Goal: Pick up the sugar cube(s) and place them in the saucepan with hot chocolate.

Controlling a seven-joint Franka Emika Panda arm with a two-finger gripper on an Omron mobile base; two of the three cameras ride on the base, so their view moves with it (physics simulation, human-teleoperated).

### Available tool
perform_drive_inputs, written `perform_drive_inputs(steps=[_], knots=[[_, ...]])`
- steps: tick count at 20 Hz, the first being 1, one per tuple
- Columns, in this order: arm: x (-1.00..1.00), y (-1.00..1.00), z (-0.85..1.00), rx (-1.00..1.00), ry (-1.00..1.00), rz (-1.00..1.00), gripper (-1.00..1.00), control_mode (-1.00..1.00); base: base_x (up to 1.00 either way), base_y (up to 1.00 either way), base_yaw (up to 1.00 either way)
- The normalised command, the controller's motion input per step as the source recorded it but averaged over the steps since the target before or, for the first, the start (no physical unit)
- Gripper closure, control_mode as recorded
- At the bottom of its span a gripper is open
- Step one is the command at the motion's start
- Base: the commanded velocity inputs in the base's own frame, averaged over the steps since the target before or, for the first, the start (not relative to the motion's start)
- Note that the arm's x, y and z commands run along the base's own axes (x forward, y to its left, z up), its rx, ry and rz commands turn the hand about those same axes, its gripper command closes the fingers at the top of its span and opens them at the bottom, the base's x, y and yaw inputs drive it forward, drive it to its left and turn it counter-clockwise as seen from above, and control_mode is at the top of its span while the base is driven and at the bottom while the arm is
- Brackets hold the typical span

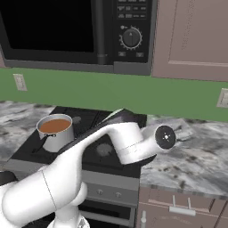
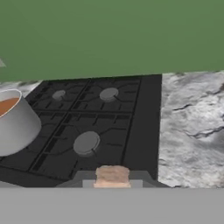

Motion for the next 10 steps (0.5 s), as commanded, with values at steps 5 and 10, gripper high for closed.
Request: perform_drive_inputs(steps=[5,10], knots=[[-0.10,0.99,0.17,-0.08,0.00,0.05,1.00,-1.00,0.00,0.00,0.00],[0.00,1.00,0.12,-0.10,0.03,0.00,1.00,-1.00,0.00,0.00,0.00]])
